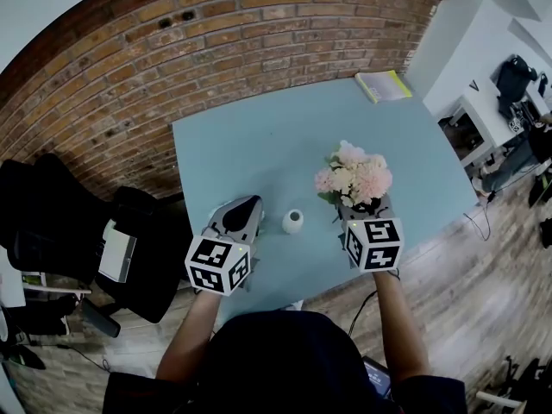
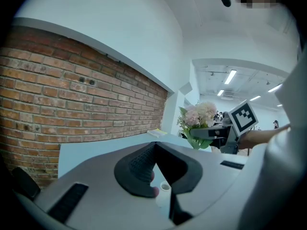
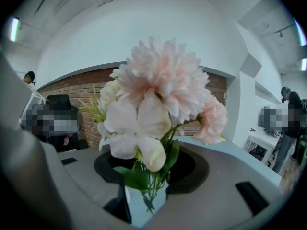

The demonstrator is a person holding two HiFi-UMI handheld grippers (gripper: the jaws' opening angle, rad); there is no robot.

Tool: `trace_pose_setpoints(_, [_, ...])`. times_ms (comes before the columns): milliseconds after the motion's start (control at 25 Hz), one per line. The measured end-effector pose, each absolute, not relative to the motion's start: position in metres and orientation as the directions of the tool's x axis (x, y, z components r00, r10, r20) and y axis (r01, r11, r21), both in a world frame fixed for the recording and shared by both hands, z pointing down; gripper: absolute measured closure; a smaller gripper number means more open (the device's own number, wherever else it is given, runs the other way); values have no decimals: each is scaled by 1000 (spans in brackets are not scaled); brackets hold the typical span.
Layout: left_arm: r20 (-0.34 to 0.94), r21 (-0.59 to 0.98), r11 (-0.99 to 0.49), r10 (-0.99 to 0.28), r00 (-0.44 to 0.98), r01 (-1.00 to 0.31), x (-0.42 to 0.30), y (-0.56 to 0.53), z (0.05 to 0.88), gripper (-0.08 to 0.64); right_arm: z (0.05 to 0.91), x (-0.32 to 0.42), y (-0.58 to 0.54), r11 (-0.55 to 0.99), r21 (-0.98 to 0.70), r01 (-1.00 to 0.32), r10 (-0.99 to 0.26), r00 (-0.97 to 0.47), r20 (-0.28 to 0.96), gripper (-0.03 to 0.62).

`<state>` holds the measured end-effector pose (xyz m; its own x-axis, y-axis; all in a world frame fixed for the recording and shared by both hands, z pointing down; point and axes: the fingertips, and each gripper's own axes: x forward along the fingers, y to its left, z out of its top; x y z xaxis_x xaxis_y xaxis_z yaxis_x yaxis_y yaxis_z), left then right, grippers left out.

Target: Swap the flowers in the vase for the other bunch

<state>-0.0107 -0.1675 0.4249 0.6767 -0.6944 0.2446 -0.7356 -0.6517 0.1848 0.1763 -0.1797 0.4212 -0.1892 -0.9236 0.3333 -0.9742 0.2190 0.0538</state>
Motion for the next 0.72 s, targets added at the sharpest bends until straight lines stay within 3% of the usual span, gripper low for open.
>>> trace_pose_setpoints(720, [273, 206, -658, -672, 689, -724, 8, -178, 439, 560, 460, 199, -183, 192, 38, -981, -888, -157, 432, 393])
